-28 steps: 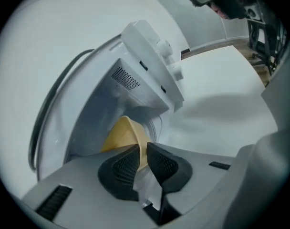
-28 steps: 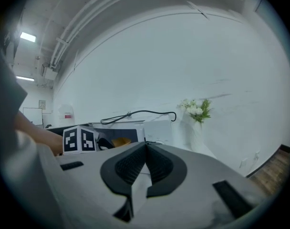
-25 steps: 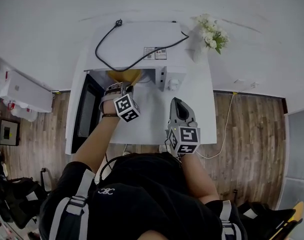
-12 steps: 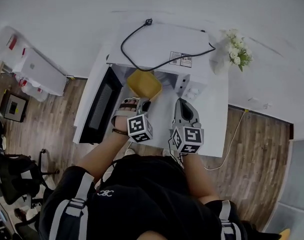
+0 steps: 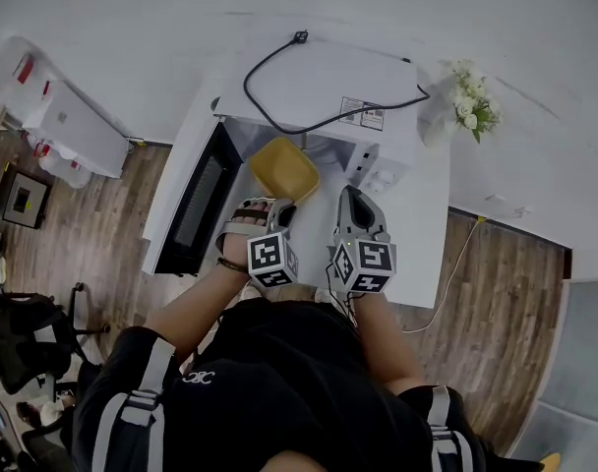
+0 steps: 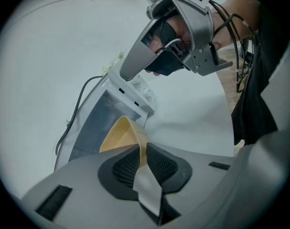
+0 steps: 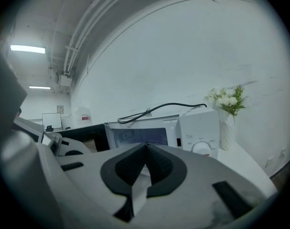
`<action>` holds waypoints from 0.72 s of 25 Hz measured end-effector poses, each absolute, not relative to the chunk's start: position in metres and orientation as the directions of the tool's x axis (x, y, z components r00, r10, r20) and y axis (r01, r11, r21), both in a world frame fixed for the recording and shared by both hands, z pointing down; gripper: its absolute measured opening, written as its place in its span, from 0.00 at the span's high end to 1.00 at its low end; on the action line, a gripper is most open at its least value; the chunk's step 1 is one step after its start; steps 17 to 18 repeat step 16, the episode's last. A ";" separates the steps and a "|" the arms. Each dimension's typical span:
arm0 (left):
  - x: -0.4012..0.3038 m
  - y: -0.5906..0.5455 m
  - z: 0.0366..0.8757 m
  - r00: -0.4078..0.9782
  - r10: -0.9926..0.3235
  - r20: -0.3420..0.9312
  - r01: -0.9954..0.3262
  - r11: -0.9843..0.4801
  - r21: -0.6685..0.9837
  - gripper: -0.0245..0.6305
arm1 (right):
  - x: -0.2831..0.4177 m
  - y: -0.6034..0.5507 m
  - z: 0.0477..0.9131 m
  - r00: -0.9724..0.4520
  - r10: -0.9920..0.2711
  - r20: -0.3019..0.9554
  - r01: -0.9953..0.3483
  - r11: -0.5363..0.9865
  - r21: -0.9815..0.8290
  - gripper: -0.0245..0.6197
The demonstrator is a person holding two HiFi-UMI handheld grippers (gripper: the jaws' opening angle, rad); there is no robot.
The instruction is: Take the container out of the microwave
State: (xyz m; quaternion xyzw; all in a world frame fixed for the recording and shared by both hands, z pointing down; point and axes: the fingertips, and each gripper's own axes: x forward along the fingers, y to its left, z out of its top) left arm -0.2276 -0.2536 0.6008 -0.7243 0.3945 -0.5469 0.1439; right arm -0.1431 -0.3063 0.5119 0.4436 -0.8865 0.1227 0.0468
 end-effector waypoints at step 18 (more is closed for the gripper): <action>-0.231 -0.247 0.600 0.078 -0.723 0.686 -0.393 -0.655 -0.646 0.89 | -0.147 -0.299 0.515 -0.600 -0.774 0.205 -0.800 0.576 -0.165 0.96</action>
